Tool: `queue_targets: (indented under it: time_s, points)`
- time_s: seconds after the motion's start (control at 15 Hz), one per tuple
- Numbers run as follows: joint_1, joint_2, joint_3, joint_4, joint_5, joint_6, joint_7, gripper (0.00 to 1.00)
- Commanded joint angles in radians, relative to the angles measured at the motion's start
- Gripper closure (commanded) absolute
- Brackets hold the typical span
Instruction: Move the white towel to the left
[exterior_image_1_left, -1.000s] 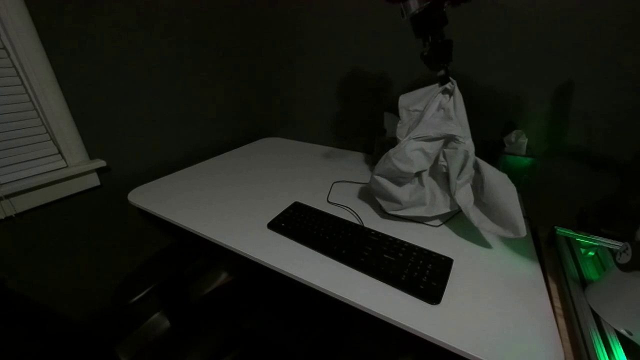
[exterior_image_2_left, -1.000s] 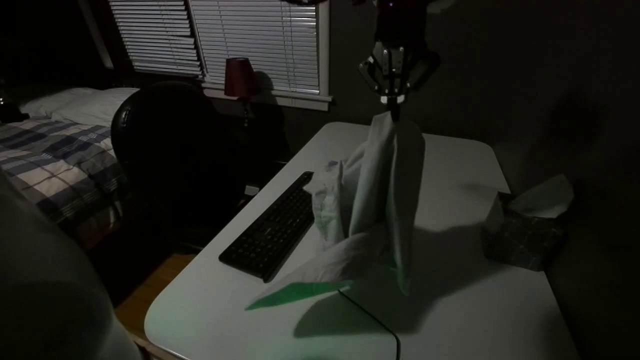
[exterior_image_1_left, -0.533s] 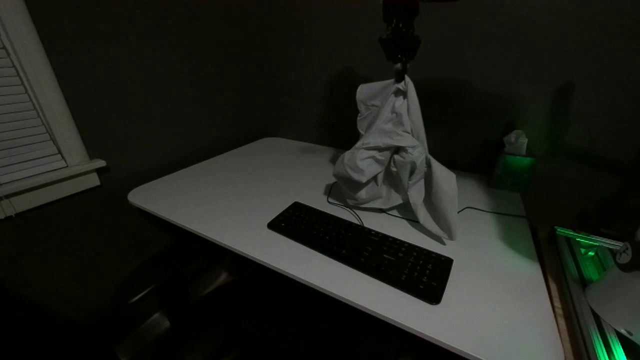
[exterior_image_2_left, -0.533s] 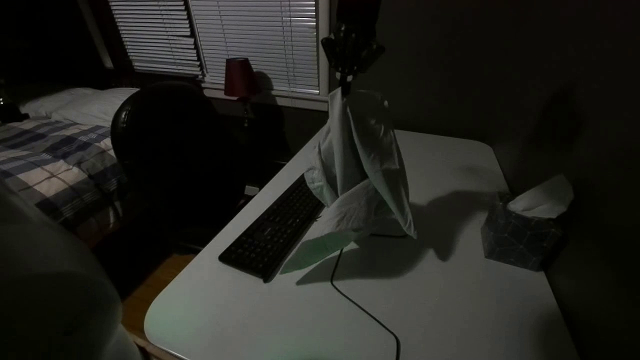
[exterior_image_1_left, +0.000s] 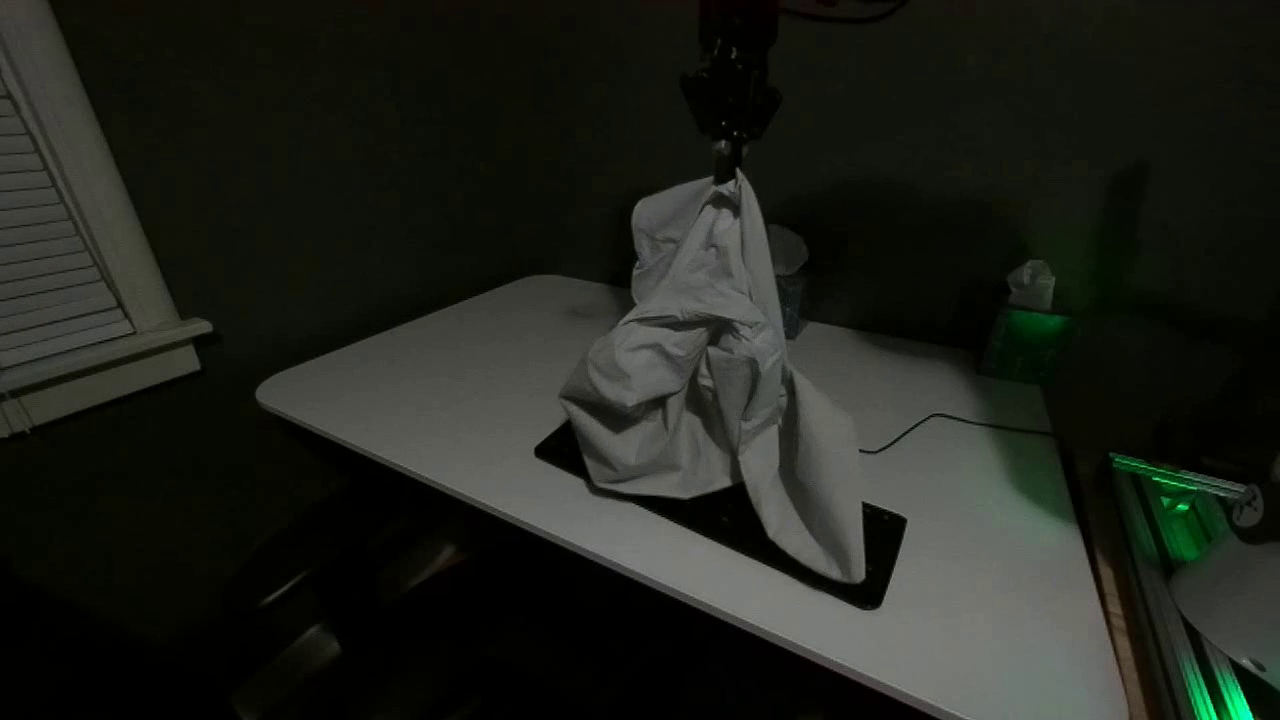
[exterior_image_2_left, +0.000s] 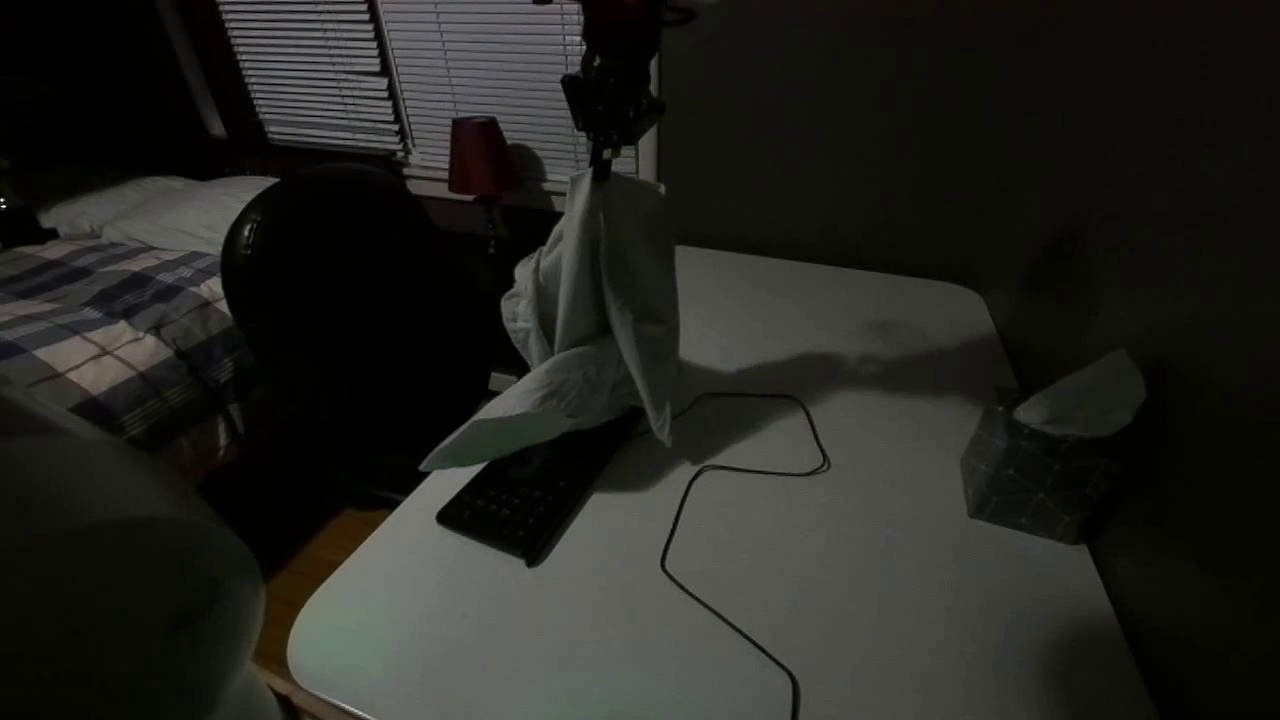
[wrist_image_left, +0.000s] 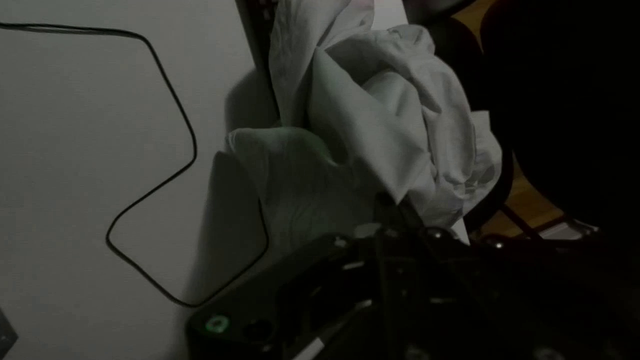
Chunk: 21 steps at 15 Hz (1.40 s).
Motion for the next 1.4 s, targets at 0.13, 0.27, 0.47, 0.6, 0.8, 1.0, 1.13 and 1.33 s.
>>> queue_targets:
  time_s: [0.13, 0.27, 0.47, 0.6, 0.8, 1.0, 1.13, 1.33]
  points:
    - [0.023, 0.021, 0.022, -0.076, 0.029, 0.217, 0.083, 1.00]
    - [0.026, 0.030, 0.024, -0.112, 0.030, 0.328, 0.092, 1.00]
    - [0.026, 0.056, 0.022, -0.154, 0.028, 0.454, 0.096, 1.00]
    - [0.025, 0.071, 0.020, -0.178, 0.012, 0.513, 0.094, 0.71]
    - [0.022, 0.078, 0.013, -0.199, -0.045, 0.626, 0.112, 0.50]
    - [0.011, 0.046, -0.004, -0.201, -0.147, 0.598, 0.157, 0.28]
    - [-0.003, 0.009, -0.018, -0.212, -0.240, 0.572, 0.195, 0.13]
    - [-0.032, -0.046, -0.033, -0.220, -0.356, 0.505, 0.201, 0.00]
